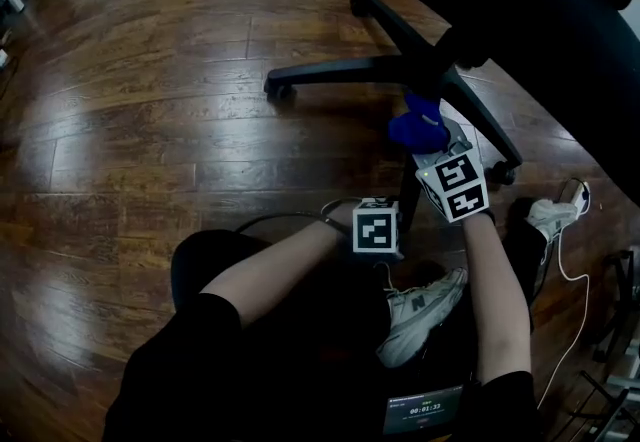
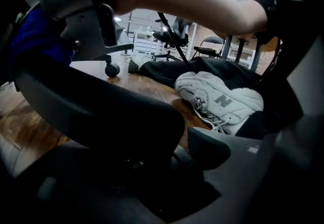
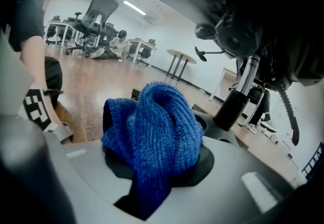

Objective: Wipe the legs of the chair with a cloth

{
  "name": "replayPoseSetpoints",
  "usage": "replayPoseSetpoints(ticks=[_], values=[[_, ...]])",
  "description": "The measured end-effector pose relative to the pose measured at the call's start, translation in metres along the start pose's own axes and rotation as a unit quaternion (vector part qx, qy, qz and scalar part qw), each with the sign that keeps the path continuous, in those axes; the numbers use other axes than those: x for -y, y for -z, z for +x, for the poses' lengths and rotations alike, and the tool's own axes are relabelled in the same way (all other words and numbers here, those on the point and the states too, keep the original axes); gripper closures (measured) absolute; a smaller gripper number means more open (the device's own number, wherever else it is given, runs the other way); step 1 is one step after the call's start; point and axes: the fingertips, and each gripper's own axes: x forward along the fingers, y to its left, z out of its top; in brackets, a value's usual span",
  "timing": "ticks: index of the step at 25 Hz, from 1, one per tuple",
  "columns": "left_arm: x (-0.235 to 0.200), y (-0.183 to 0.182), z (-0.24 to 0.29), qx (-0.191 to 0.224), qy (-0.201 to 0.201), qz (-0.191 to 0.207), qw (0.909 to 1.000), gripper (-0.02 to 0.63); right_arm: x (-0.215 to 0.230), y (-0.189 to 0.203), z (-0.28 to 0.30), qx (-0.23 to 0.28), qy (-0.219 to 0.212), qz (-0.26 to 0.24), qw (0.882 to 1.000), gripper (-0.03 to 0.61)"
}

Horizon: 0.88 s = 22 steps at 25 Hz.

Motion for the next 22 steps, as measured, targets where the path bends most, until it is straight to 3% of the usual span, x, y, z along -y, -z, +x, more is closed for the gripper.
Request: replayPoseSetpoints(ticks=[2,3,5,8,11,14,17,22], values=[[-0.003,0.007,-0.006,-0.001,0.003,-0.001,1.0000,0.265,-0.025,0.005,-0.008,-0.021,-0.023,-0.032,0.999,0.472],[-0.004,0.012,-0.011,-0.004,0.005,-0.005,1.0000,0.226,-0.038,0.008,-0.011,-0.034,-0.034,-0.059,0.997,0.472],[-0.004,0.025,-0.025,-0.023,0.004,0.000,0.9997,0.197,-0.067,0.016,-0.017,-0.067,-0.056,-0.121,0.989,0.472],[-0.008,0.059,-0.048,-0.085,-0.017,0.030,0.9958,0.193,-0.106,0.037,-0.025,-0.133,-0.085,-0.227,0.961,0.474],[-0.021,0.087,-0.079,-0.106,-0.046,0.004,0.9933,0.193,-0.123,0.054,-0.029,-0.179,-0.082,-0.284,0.938,0.476],[-0.051,0.085,-0.123,-0.066,-0.122,-0.023,0.9901,0.193,-0.121,0.062,-0.028,-0.209,-0.077,-0.285,0.932,0.476],[-0.081,0.074,-0.166,-0.021,-0.204,-0.025,0.9784,0.193,-0.112,0.074,-0.036,-0.233,-0.080,-0.270,0.931,0.476],[-0.144,0.063,-0.233,0.005,-0.348,-0.022,0.9371,0.193,-0.098,0.093,-0.062,-0.205,-0.098,-0.197,0.954,0.476]])
